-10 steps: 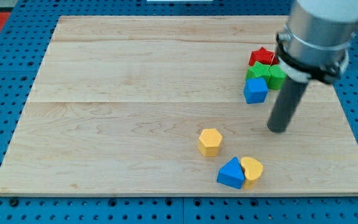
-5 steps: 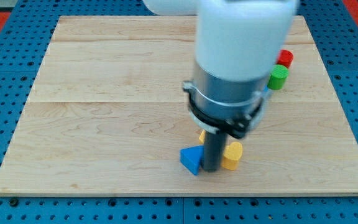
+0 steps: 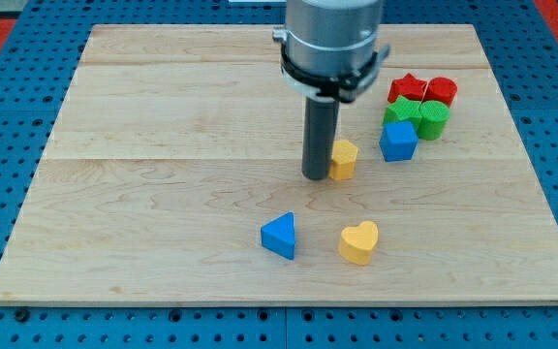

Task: Move the yellow hexagon above the yellow heart

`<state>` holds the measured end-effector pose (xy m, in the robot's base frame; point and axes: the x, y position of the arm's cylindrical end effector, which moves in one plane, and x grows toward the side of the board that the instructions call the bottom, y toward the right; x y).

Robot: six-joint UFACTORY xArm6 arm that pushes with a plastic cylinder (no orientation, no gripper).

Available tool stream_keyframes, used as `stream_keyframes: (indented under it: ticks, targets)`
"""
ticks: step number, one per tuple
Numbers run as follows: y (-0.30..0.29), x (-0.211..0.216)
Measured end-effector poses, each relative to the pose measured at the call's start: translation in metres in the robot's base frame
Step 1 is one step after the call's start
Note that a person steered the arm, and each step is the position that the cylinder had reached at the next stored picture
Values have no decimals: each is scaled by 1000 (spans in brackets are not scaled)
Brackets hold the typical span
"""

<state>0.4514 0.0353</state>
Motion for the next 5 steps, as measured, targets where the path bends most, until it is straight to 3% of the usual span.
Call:
stream_keyframes:
  ticks: [1, 3, 4, 5]
  targets:
    - [7, -11]
    - [30, 21]
    - [80, 22]
    - [69, 5]
